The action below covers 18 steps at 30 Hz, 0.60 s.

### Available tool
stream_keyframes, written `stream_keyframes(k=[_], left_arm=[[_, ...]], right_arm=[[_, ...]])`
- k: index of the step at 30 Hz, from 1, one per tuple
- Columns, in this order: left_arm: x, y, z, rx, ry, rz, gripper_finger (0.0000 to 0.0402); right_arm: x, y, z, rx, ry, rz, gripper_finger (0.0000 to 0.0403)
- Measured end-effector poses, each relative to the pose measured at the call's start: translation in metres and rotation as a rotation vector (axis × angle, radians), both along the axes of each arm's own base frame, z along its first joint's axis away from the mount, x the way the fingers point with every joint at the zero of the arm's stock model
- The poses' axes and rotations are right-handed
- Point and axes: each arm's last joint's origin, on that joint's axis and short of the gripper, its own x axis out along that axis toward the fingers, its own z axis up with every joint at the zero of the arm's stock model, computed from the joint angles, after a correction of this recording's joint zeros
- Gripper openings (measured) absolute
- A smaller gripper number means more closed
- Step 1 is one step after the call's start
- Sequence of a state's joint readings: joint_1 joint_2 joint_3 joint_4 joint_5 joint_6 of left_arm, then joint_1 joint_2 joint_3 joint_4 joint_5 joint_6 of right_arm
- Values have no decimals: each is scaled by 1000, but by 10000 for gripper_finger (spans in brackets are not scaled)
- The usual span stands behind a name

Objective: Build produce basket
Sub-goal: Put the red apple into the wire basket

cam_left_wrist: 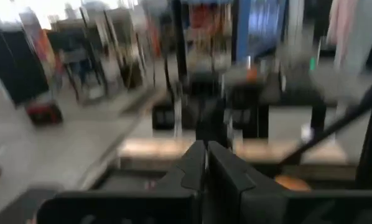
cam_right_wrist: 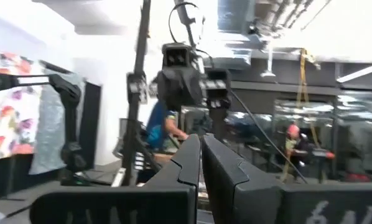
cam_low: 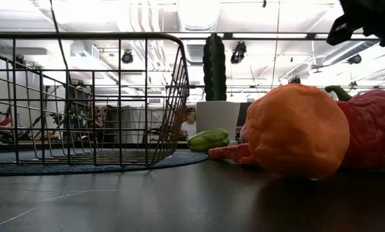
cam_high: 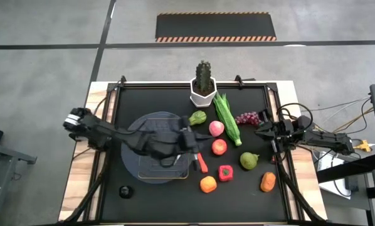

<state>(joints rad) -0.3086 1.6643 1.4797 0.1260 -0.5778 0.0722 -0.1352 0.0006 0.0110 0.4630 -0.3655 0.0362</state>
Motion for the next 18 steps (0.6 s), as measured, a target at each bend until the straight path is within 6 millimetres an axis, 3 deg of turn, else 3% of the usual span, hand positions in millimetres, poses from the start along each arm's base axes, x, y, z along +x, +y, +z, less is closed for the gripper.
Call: stream_keyframes(k=[9,18], left_arm=[[45,17,-9,-109,199,-177,3],[62,35,-16,-148,236,-126,3]], right_arm=[[-4,3,9,1,-6,105,9],[-7,6,13,-28,-36,204,9]])
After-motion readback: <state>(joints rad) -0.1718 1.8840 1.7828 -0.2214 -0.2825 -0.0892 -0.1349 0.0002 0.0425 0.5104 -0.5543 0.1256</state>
